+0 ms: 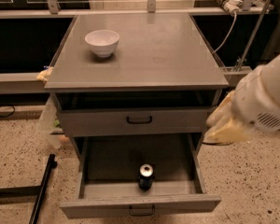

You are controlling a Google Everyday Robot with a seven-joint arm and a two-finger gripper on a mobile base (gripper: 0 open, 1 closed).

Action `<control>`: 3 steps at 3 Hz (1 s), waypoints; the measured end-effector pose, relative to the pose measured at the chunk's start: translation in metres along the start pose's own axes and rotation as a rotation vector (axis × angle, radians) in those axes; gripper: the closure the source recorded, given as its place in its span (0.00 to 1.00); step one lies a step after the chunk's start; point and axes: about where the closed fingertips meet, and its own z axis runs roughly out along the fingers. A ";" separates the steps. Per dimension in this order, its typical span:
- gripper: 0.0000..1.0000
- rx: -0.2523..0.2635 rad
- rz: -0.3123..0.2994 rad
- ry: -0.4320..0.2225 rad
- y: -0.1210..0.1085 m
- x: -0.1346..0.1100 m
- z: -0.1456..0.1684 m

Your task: Pick pepsi can from middle drawer and place on counter

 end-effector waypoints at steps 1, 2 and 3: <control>0.87 -0.097 0.015 -0.132 0.050 -0.017 0.074; 1.00 -0.118 0.005 -0.147 0.071 -0.026 0.108; 1.00 -0.118 0.005 -0.147 0.071 -0.026 0.108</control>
Offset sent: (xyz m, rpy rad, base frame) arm -0.0167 0.0430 -0.0544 0.1243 0.0332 0.0349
